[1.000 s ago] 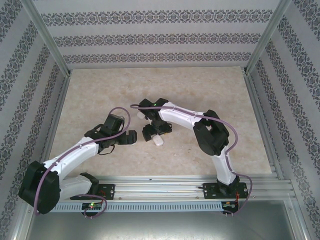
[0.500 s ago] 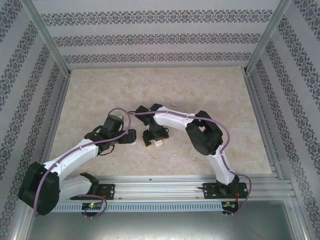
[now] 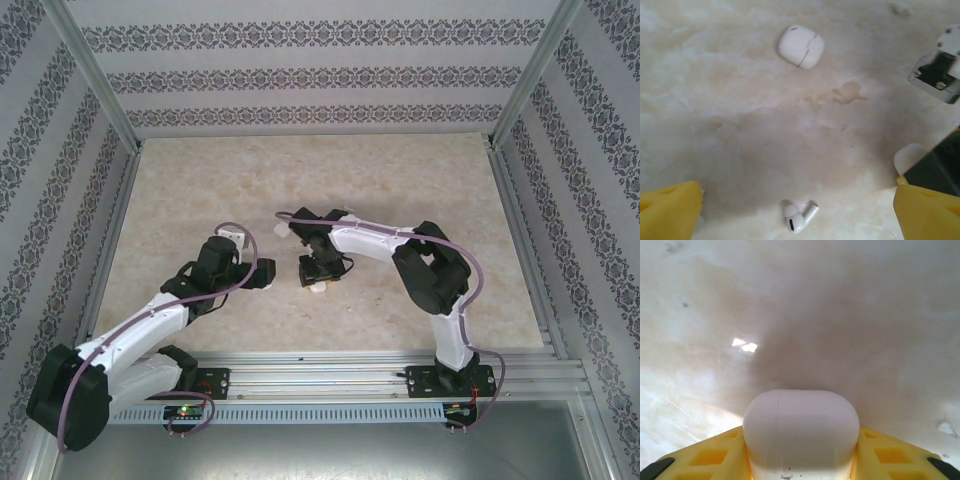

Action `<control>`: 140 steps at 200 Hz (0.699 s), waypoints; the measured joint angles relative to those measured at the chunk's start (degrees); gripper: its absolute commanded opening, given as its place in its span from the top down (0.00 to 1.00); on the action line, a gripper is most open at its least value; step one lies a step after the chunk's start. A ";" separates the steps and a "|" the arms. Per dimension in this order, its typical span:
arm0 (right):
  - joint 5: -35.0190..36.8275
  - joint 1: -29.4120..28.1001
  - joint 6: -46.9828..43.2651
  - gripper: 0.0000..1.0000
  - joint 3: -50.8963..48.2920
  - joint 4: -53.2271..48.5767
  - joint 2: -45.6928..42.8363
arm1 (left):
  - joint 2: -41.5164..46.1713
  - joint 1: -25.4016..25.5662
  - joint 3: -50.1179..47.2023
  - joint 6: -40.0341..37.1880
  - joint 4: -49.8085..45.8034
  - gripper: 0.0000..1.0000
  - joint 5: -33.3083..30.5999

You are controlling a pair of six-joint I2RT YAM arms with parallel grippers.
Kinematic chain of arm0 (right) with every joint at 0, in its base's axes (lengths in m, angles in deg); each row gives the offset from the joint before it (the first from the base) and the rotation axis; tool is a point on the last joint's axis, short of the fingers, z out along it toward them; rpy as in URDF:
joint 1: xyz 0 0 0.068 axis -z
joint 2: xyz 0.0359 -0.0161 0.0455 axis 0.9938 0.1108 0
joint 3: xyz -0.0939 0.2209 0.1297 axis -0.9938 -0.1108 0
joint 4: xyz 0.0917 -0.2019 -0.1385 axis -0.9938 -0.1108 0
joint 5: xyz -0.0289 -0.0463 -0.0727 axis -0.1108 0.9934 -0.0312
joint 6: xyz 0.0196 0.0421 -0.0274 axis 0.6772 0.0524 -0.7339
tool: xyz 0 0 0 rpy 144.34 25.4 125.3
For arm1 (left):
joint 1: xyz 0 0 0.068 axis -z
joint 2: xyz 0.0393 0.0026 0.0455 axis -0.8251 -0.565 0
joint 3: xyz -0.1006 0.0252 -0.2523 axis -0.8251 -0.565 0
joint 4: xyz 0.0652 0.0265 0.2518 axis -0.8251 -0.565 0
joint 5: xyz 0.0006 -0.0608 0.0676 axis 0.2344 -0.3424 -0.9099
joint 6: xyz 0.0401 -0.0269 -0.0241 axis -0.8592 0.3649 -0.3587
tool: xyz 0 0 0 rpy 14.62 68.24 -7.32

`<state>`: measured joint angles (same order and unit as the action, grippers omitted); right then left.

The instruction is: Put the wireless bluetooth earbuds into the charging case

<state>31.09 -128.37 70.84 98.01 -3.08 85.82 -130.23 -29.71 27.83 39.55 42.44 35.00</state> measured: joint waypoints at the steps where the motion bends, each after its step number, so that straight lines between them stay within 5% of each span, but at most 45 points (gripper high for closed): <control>1: -0.15 0.13 0.28 0.58 -0.35 0.37 -0.28 | 0.20 0.00 -0.11 -0.09 0.17 0.07 0.22; 55: -2.80 4.48 8.46 0.58 -8.28 11.41 -13.68 | 1.60 0.90 -1.97 -2.91 10.49 0.11 6.16; 140: -1.05 4.90 21.33 0.56 -16.46 26.60 -35.30 | -5.46 13.38 -1.40 -4.90 34.77 0.17 6.71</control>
<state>30.04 -123.47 92.17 81.55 23.52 50.52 -135.70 -16.33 26.43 34.65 77.22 41.71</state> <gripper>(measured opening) 0.439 0.840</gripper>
